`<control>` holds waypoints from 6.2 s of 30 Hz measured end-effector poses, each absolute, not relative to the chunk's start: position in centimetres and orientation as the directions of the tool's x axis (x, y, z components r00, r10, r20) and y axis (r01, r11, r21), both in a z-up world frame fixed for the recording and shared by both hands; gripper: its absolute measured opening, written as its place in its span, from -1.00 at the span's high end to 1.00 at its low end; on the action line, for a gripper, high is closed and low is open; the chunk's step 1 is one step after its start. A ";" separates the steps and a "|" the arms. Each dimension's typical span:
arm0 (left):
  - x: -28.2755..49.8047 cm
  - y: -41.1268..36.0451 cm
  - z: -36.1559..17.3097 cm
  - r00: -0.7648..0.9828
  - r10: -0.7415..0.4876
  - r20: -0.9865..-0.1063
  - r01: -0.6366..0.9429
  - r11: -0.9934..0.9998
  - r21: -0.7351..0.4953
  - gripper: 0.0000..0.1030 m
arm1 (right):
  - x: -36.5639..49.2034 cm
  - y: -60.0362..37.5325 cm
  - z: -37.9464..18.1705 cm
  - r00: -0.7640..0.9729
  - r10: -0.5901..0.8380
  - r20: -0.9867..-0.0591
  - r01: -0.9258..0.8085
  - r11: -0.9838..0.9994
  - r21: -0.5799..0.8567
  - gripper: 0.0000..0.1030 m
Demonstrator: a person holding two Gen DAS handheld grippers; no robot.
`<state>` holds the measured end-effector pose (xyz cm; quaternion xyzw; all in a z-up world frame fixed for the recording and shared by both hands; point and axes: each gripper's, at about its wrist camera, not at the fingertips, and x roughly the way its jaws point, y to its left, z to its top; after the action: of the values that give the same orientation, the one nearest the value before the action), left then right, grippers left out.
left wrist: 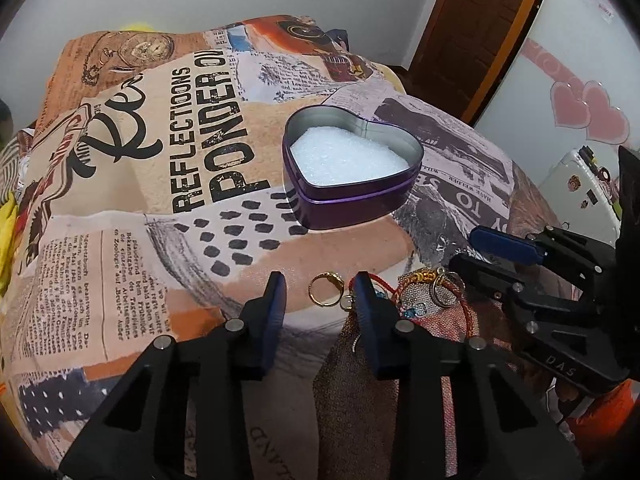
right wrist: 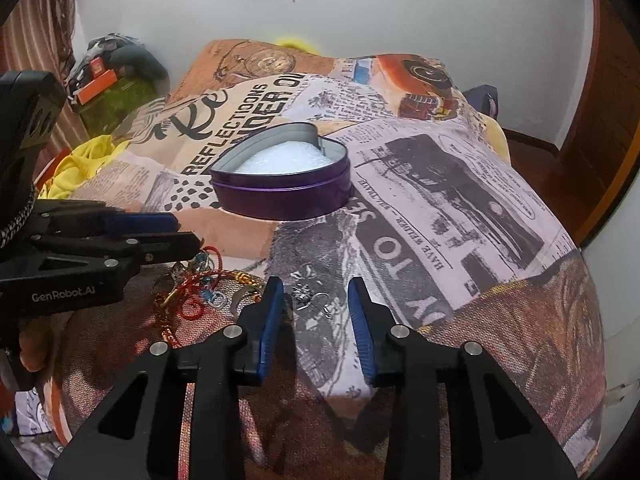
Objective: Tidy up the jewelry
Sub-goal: 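Grasp a gold ring with the left tool while the right tool grasps a silver charm, then carry the gold ring into the heart tin with the left tool while the right tool drops the charm in, then withdraw both open tools from the tin back toward the jewelry pile, then grasp a silver ring with the left tool while the right tool grasps a gold ring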
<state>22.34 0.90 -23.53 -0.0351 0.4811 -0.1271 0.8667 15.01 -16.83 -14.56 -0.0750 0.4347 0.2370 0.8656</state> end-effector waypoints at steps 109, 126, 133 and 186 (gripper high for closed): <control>28.2 0.3 -18.4 0.601 -0.255 -0.757 0.238 0.962 -0.135 0.66 | 21.8 -13.6 -10.4 0.516 0.486 -0.705 -0.557 0.816 0.156 0.82; 28.9 0.3 -19.8 0.556 -0.276 -0.784 0.252 0.955 -0.158 0.67 | 22.7 -13.3 -13.0 0.425 0.468 -0.775 -0.548 0.814 0.191 0.82; 28.2 0.9 -18.7 0.583 -0.251 -0.772 0.234 0.963 -0.136 0.66 | 22.9 -13.2 -13.0 0.417 0.453 -0.788 -0.545 0.818 0.181 0.77; 18.7 -1.5 -23.1 0.482 -0.223 -0.847 0.318 0.946 -0.068 0.24 | 13.9 -16.1 -14.3 0.422 0.349 -0.837 -0.525 0.847 0.088 0.29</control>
<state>18.72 -1.53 -23.12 0.0488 0.4842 -0.1573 0.8593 13.93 -16.10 -14.33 -0.0937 0.4702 0.2607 0.8379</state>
